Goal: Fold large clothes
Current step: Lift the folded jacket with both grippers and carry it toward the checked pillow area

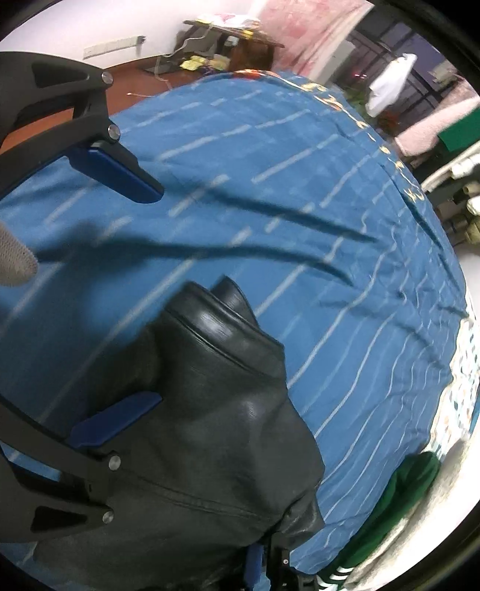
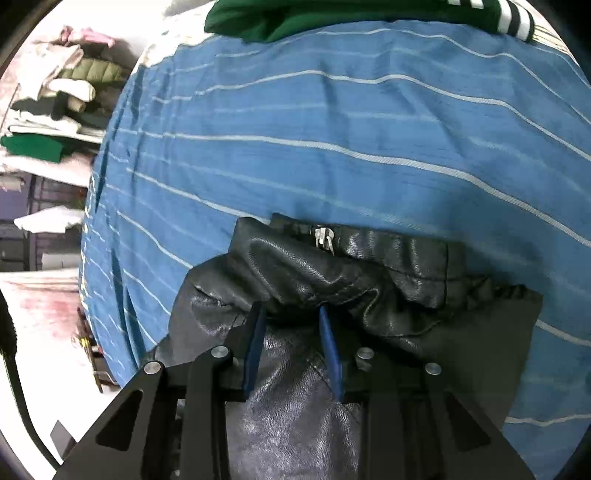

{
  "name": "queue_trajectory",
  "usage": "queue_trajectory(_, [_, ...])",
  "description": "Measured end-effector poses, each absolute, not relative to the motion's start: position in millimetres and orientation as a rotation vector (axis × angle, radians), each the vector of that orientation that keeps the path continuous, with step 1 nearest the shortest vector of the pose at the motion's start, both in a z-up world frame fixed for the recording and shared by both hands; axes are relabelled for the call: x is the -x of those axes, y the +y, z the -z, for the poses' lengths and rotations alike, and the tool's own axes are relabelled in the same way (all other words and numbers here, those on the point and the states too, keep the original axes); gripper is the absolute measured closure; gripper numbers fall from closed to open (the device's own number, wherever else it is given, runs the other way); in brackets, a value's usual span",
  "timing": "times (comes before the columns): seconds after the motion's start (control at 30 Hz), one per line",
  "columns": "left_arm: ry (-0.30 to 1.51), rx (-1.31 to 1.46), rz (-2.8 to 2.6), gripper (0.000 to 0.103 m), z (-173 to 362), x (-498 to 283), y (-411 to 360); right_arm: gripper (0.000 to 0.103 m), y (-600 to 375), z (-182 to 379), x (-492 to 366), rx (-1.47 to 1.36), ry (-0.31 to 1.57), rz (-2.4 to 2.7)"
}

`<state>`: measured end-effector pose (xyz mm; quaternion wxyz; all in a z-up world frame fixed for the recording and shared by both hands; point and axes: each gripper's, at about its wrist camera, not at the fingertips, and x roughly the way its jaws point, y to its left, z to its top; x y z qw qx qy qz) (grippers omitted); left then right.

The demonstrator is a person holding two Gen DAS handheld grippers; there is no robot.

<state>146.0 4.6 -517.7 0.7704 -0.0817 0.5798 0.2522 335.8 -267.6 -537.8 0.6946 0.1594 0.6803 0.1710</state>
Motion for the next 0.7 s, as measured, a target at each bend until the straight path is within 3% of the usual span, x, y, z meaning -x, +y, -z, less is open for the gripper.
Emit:
queue_trajectory(0.13, [1.304,0.405,-0.508,0.000,513.4,-125.4,21.0,0.069,-277.2,526.5,-341.8,-0.508,1.554,-0.465])
queue_trajectory(0.2, [1.343,0.664,-0.426,0.000,528.1,-118.6,34.5,0.067,-292.5,515.1,-330.8,-0.594,1.536,-0.518])
queue_trajectory(0.27, [1.333,0.825,-0.373,0.000,540.7,-118.3,41.3,0.045,-319.0,500.7,-311.1,-0.649,1.508,-0.544])
queue_trajectory(0.33, [1.293,0.965,-0.338,0.000,554.8,-123.5,48.1,0.031,-347.3,494.5,-288.0,-0.690,1.498,-0.521])
queue_trajectory(0.5, [1.209,1.061,-0.349,0.000,578.0,-154.3,58.7,0.030,-409.4,528.9,-237.6,-0.872,1.562,-0.458])
queue_trajectory(0.57, [1.180,1.012,-0.371,0.012,577.0,-165.9,59.3,0.031,-414.0,551.7,-231.2,-0.955,1.563,-0.459])
queue_trajectory(0.63, [1.171,0.971,-0.386,0.038,573.9,-176.0,59.5,0.030,-409.8,581.2,-231.7,-1.067,1.545,-0.502])
queue_trajectory(0.7, [1.154,0.954,-0.388,0.054,571.1,-180.2,58.5,0.031,-402.6,602.5,-236.7,-1.124,1.527,-0.580])
